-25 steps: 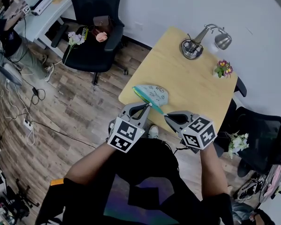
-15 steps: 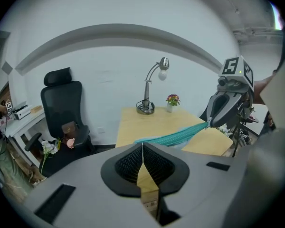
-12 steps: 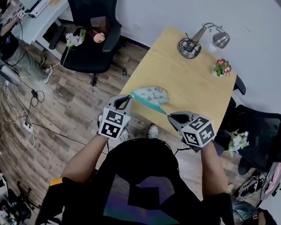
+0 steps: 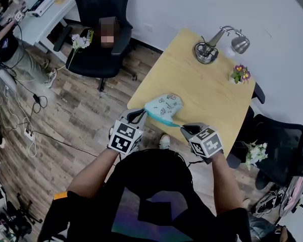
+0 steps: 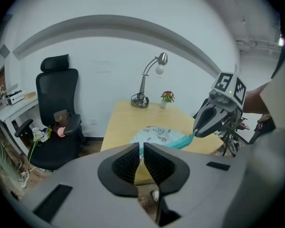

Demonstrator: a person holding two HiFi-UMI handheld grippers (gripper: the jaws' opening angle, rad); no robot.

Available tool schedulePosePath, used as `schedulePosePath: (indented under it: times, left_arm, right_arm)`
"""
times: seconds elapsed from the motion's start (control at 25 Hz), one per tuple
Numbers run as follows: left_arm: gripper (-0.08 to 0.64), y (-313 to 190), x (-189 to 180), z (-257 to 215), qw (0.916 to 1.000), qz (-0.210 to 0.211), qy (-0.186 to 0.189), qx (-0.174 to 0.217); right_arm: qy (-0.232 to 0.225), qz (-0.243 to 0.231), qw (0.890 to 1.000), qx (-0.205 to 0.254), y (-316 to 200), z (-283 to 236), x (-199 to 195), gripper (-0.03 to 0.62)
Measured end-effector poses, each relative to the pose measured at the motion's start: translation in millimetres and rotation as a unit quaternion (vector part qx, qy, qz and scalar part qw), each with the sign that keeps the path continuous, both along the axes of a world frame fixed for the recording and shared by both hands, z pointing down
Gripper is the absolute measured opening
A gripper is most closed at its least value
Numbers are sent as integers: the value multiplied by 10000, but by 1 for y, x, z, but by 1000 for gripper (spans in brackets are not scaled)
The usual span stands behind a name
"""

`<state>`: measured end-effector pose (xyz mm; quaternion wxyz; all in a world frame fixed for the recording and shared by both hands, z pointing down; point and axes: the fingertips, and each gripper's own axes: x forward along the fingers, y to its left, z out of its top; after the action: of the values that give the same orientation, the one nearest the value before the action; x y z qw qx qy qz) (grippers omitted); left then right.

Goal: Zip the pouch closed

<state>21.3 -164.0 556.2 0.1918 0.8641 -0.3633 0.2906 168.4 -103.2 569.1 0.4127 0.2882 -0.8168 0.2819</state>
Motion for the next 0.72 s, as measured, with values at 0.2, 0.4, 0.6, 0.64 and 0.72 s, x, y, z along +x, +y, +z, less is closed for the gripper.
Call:
schedulePosePath:
  times: [0.2, 0.4, 0.6, 0.64, 0.72]
  left_arm:
    - [15, 5, -4, 3, 9998, -122, 97, -84]
    - [15, 6, -5, -7, 9996, -228, 179, 6]
    - [15, -1, -8, -35, 9981, -429, 314, 311]
    - [15, -2, -6, -44, 9975, -454, 361, 400]
    - [15, -4, -2, -63, 9959, -486, 471, 602]
  right_arm:
    - [84, 146, 9997, -153, 2, 17, 6, 60]
    - [99, 296, 9993, -203, 8, 17, 15, 122]
    - [-102, 714, 9963, 475, -6, -30, 23, 129]
    - [-174, 808, 9944, 660, -11, -42, 22, 129]
    - [-292, 980, 9888, 1087, -22, -68, 17, 127]
